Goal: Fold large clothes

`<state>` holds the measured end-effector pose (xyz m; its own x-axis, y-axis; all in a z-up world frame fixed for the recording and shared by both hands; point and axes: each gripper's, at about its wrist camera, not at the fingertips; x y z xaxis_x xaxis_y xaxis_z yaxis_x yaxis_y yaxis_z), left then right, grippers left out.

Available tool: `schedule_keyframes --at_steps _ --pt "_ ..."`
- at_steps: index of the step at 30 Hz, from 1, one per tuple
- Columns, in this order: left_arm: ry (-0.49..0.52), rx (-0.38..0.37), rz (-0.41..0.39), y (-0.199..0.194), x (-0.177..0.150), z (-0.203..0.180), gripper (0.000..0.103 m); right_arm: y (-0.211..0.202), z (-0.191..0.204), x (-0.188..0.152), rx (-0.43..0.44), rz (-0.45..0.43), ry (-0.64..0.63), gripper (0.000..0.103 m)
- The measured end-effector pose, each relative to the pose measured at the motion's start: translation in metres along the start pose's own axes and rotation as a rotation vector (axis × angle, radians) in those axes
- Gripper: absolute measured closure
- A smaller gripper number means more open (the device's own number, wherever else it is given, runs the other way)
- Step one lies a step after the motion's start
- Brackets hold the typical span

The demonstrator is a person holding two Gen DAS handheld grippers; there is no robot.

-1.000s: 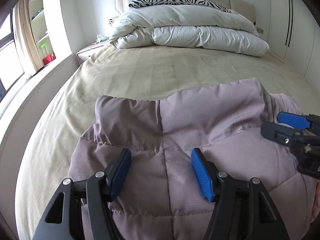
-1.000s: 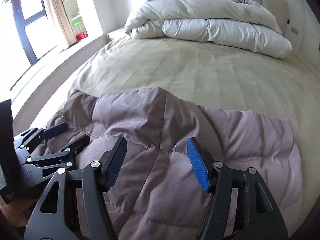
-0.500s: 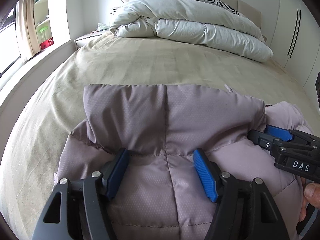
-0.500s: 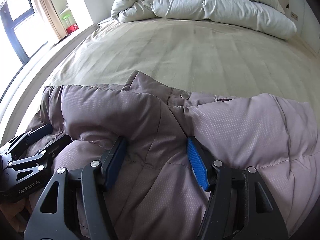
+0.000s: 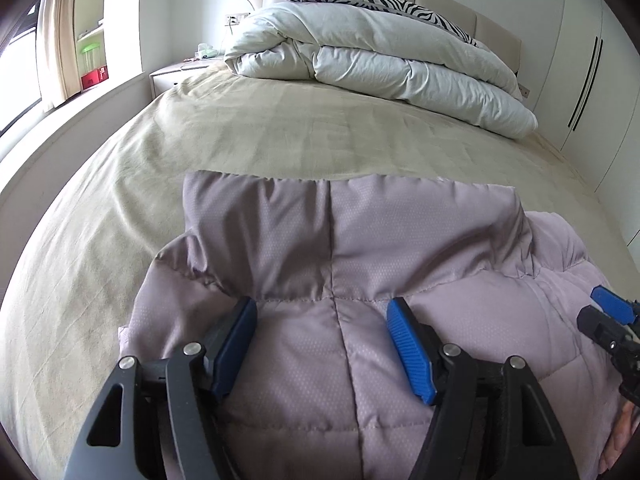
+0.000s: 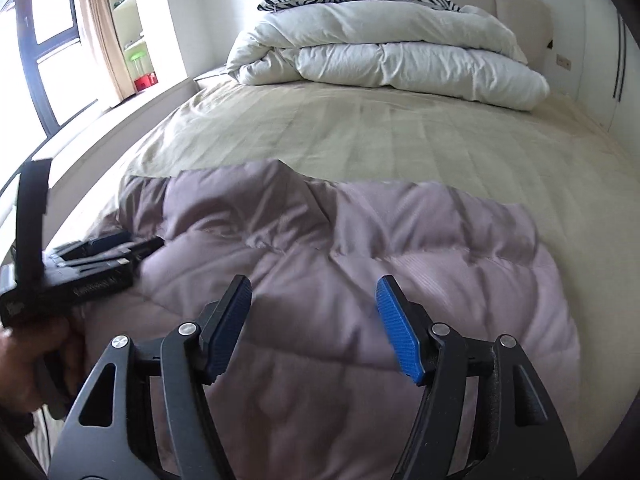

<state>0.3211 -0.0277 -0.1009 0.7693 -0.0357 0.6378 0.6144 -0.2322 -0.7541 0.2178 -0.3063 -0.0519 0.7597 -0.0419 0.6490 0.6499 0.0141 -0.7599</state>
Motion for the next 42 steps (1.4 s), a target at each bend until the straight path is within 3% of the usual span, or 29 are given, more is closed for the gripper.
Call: schedule_keyframes --at_steps 5,8,12,15,18,21,22,26,30,33,34,35,36,39,42 --pt "0.088 0.042 -0.041 -0.029 -0.023 -0.016 0.028 0.004 -0.019 -0.028 0.033 0.012 0.031 0.033" --pt "0.048 0.005 -0.026 -0.019 -0.026 -0.006 0.024 0.012 -0.008 -0.036 -0.032 0.007 -0.022 0.032" --pt "0.047 0.020 -0.010 -0.011 -0.024 -0.007 0.023 0.020 -0.012 -0.039 -0.025 0.020 -0.010 0.032" --pt "0.006 0.025 0.010 -0.032 -0.022 -0.009 0.025 0.010 -0.016 -0.030 -0.021 0.071 0.026 0.032" --pt "0.048 0.016 -0.043 -0.058 -0.031 -0.021 0.025 -0.028 -0.028 -0.032 0.040 -0.005 0.132 0.032" --pt "0.114 0.042 -0.044 -0.053 -0.048 -0.028 0.024 -0.048 -0.035 -0.051 -0.036 -0.062 0.145 0.028" --pt "0.099 0.029 -0.041 -0.048 -0.051 -0.024 0.022 -0.042 -0.037 -0.060 -0.055 -0.035 0.140 0.021" --pt "0.058 -0.011 -0.029 -0.047 -0.052 -0.016 0.020 -0.036 -0.043 -0.082 -0.004 -0.066 0.079 0.020" --pt "-0.048 -0.104 -0.029 -0.071 -0.050 0.003 0.021 -0.052 -0.050 -0.073 0.010 -0.011 0.118 0.019" --pt "-0.110 -0.135 -0.096 -0.106 -0.054 0.027 0.013 -0.094 -0.074 -0.071 0.074 -0.149 0.224 0.018" --pt "-0.125 -0.140 -0.120 -0.116 -0.056 0.037 0.004 -0.109 -0.084 -0.074 0.081 -0.190 0.250 0.011" --pt "-0.140 -0.149 -0.138 -0.124 -0.059 0.048 0.000 -0.122 -0.095 -0.078 0.078 -0.223 0.268 0.003" --pt "-0.156 -0.152 -0.142 -0.130 -0.062 0.060 0.000 -0.133 -0.107 -0.082 0.071 -0.252 0.282 0.002" --pt "-0.230 -0.176 -0.080 -0.128 -0.071 0.096 0.000 -0.154 -0.149 -0.095 0.064 -0.285 0.320 0.000" --pt "-0.344 -0.250 0.015 -0.111 -0.083 0.128 0.000 -0.140 -0.198 -0.104 0.133 -0.169 0.409 0.000"
Point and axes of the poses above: each gripper's, at about its wrist camera, not at the fingertips, and y roughly the way its jaws point, z to its left, x to its top, and after that the axes turned 3 degrees about -x, right-handed
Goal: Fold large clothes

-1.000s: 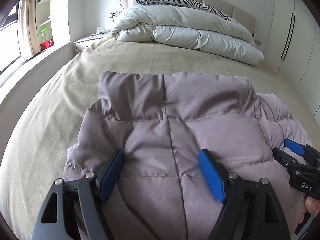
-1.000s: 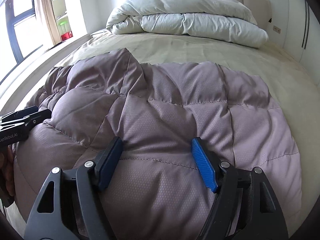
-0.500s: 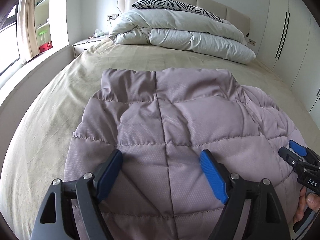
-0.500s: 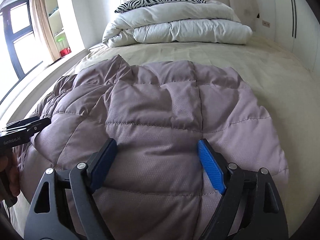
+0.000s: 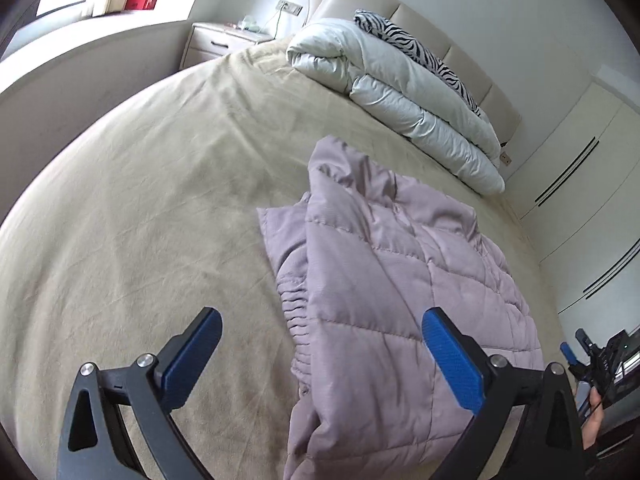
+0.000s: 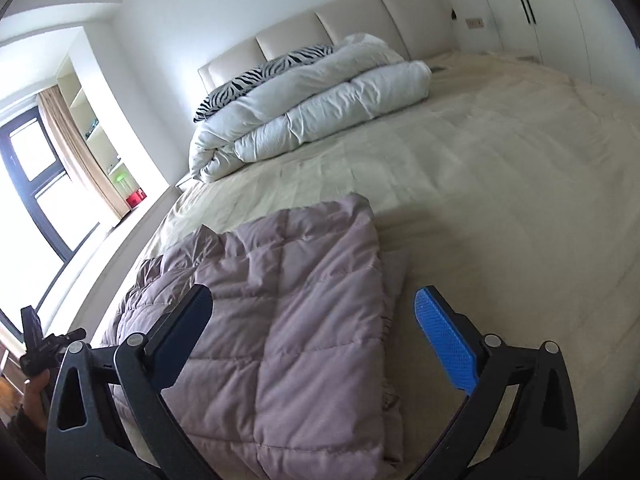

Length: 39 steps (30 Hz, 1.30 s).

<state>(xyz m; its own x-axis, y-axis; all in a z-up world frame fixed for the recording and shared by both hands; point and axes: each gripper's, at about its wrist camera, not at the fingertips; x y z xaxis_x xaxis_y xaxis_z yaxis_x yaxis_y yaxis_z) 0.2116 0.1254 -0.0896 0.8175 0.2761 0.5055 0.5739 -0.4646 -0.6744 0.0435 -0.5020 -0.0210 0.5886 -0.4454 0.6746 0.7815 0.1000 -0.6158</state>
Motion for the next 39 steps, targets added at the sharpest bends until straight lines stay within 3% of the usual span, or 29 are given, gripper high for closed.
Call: schedule_keyframes --at_steps 3,8,13,18,20,21,25,28,30,32,35,38,39 --pt "-0.139 -0.083 0.068 0.010 -0.002 0.026 0.000 0.018 -0.047 -0.003 0.056 0.149 0.138 0.000" --pt "-0.149 -0.153 0.169 0.032 -0.002 0.029 0.000 0.053 -0.086 -0.017 0.176 0.250 0.294 0.000" --pt "-0.215 -0.227 0.208 0.046 0.002 0.042 0.000 0.099 -0.088 -0.027 0.279 0.348 0.358 0.000" --pt "-0.282 -0.321 0.252 0.058 0.013 0.060 0.000 0.125 -0.074 -0.027 0.376 0.409 0.336 0.000" --pt "-0.302 -0.350 0.259 0.061 0.017 0.062 0.001 0.133 -0.069 -0.027 0.374 0.433 0.317 0.000" --pt "-0.296 -0.361 0.261 0.062 0.020 0.060 0.002 0.136 -0.066 -0.027 0.375 0.446 0.307 0.000" --pt "-0.269 -0.397 0.309 0.079 0.023 0.048 0.027 0.149 -0.055 -0.030 0.372 0.494 0.254 0.000" --pt "-0.285 -0.409 0.335 0.096 0.020 0.047 0.032 0.161 -0.048 -0.026 0.359 0.522 0.230 0.001" --pt "-0.295 -0.407 0.333 0.099 0.018 0.046 0.036 0.168 -0.042 -0.026 0.337 0.532 0.217 0.006" --pt "-0.274 -0.392 0.329 0.098 0.017 0.041 0.047 0.173 -0.036 -0.026 0.317 0.527 0.211 0.022" --pt "-0.244 -0.384 0.304 0.091 0.016 0.035 0.064 0.174 -0.027 -0.025 0.298 0.511 0.198 0.036" --pt "-0.210 -0.351 0.283 0.078 0.017 0.024 0.071 0.157 -0.012 -0.023 0.264 0.469 0.148 0.056" --pt "-0.202 -0.346 0.275 0.072 0.017 0.021 0.071 0.150 -0.005 -0.020 0.249 0.453 0.122 0.058"
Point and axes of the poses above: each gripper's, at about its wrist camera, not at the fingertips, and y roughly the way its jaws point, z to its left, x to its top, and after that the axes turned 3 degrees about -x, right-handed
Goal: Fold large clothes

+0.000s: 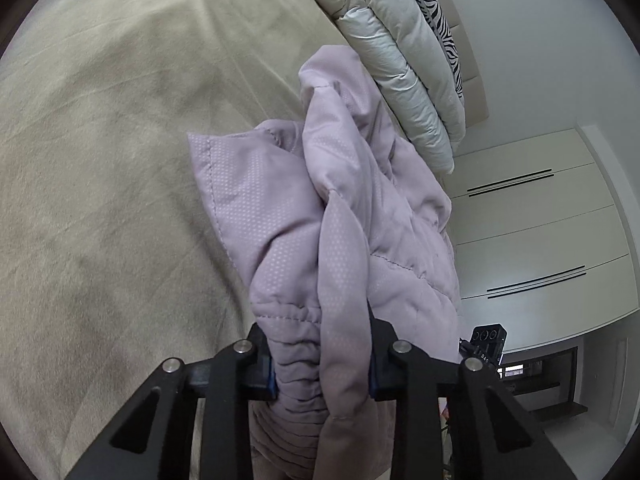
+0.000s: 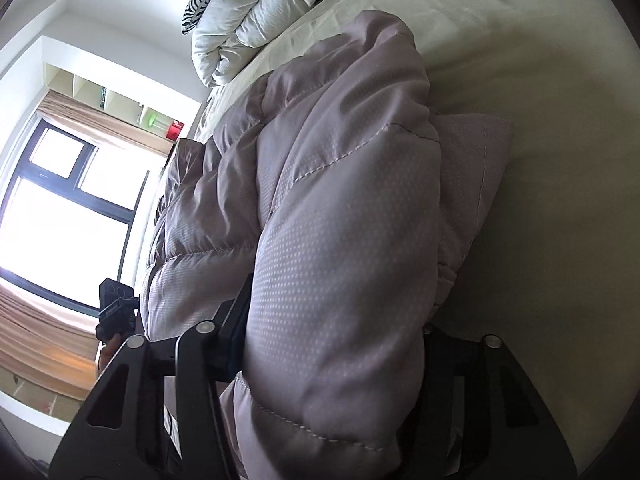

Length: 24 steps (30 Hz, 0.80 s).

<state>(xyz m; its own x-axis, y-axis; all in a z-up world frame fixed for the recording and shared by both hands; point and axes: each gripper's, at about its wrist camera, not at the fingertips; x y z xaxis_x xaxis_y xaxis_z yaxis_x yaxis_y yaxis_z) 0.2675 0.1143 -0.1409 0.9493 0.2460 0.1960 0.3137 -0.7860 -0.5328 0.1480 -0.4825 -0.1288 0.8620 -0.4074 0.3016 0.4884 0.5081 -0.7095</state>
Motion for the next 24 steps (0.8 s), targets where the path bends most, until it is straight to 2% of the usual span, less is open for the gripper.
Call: schedule_keyframes --at_steps 5,10,15,19,22,24 --pt "0.062 -0.001 -0.034 -0.030 -0.018 -0.033 0.074 -0.032 0.047 -0.015 -0.058 -0.059 -0.105 0.066" --pt "0.109 0.000 -0.051 -0.076 -0.055 -0.056 0.074 -0.069 0.086 -0.049 -0.036 -0.086 -0.158 0.067" --pt "0.123 -0.023 -0.058 -0.119 -0.103 -0.054 0.074 -0.100 0.108 -0.099 -0.006 -0.086 -0.188 0.067" --pt "0.105 -0.006 -0.034 -0.125 -0.134 -0.033 0.074 -0.102 0.108 -0.136 0.005 -0.065 -0.190 0.067" --pt "0.060 0.045 -0.006 -0.113 -0.147 -0.001 0.071 -0.079 0.082 -0.156 -0.018 -0.021 -0.134 0.066" --pt "0.016 0.036 -0.009 -0.108 -0.150 0.019 0.067 -0.070 0.051 -0.167 -0.033 -0.005 -0.078 0.059"
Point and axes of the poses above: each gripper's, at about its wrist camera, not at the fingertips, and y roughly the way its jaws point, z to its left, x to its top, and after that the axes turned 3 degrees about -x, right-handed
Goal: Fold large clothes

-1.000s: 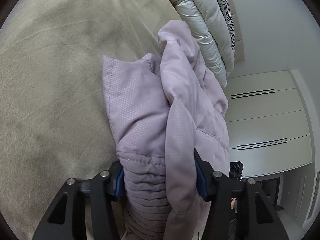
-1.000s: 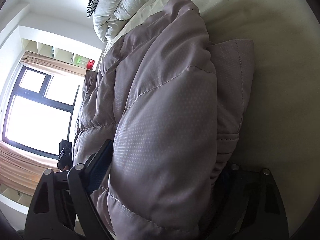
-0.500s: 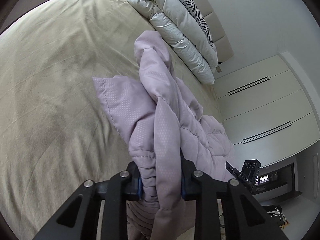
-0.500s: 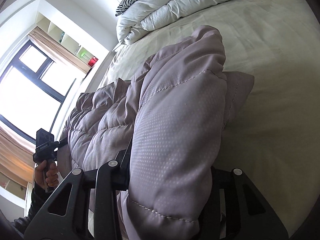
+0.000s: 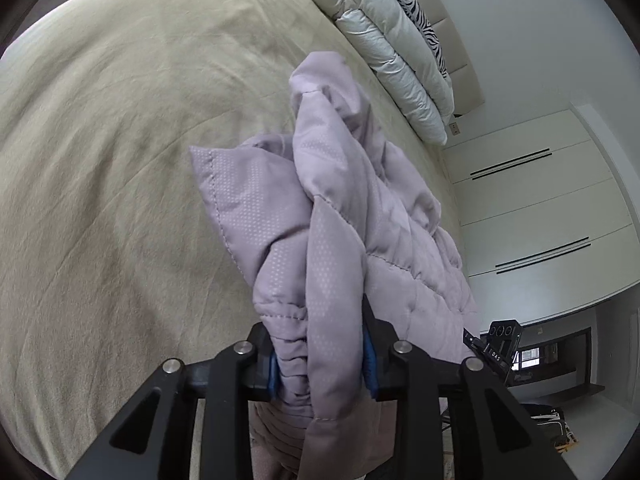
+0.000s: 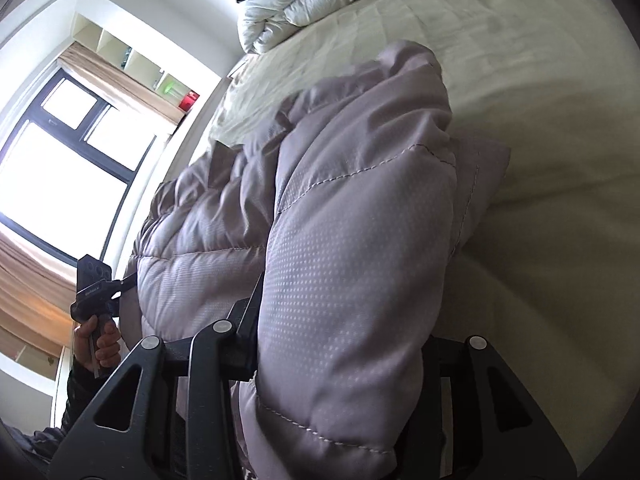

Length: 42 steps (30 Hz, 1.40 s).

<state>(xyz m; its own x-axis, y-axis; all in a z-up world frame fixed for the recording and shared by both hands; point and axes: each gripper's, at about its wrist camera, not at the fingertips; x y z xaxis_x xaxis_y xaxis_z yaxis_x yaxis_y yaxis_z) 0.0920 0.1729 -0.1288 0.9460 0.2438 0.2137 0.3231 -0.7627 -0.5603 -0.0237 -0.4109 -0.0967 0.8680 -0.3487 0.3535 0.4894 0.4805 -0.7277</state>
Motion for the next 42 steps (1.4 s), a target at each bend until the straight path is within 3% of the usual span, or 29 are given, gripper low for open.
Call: schedule_keyframes --at_steps 2,5,12,15,19,22,25,29,31,33,35,39,42 --pt "-0.030 -0.020 -0.007 0.004 0.000 0.012 0.059 0.011 -0.026 -0.007 0.051 0.003 0.090 0.043" --pt "-0.008 0.010 -0.016 0.008 -0.002 0.012 0.053 0.022 -0.036 -0.015 0.039 -0.012 0.102 0.030" --pt "0.028 0.060 -0.056 -0.010 -0.014 0.001 0.049 0.013 -0.032 -0.017 -0.018 -0.037 0.127 0.025" --pt "0.102 0.133 -0.116 -0.034 -0.026 -0.015 0.045 -0.026 -0.036 -0.024 -0.063 -0.108 0.128 0.025" --pt "0.300 0.325 -0.309 -0.074 -0.041 -0.062 0.027 -0.077 -0.029 -0.030 -0.180 -0.254 0.103 0.025" --pt "0.488 0.467 -0.498 -0.096 -0.058 -0.112 0.001 -0.108 0.006 -0.032 -0.268 -0.378 0.006 0.025" --pt "0.633 0.544 -0.683 -0.107 -0.078 -0.162 0.000 -0.128 0.056 -0.033 -0.336 -0.500 -0.123 0.024" --pt "0.748 0.749 -0.940 -0.112 -0.110 -0.215 0.000 -0.154 0.115 -0.035 -0.397 -0.665 -0.262 0.005" --pt "0.786 0.778 -1.027 -0.114 -0.119 -0.237 0.000 -0.172 0.142 -0.043 -0.407 -0.777 -0.303 0.003" --pt "0.789 0.750 -1.048 -0.119 -0.121 -0.254 0.000 -0.193 0.170 -0.053 -0.439 -0.876 -0.330 0.000" --pt "0.772 0.712 -1.027 -0.125 -0.119 -0.265 0.000 -0.207 0.198 -0.056 -0.437 -0.922 -0.374 0.000" --pt "0.738 0.700 -1.011 -0.126 -0.124 -0.281 0.000 -0.217 0.242 -0.058 -0.412 -0.872 -0.460 0.000" --pt "0.721 0.691 -0.954 -0.118 -0.130 -0.284 0.000 -0.218 0.259 -0.064 -0.386 -0.826 -0.437 0.000"
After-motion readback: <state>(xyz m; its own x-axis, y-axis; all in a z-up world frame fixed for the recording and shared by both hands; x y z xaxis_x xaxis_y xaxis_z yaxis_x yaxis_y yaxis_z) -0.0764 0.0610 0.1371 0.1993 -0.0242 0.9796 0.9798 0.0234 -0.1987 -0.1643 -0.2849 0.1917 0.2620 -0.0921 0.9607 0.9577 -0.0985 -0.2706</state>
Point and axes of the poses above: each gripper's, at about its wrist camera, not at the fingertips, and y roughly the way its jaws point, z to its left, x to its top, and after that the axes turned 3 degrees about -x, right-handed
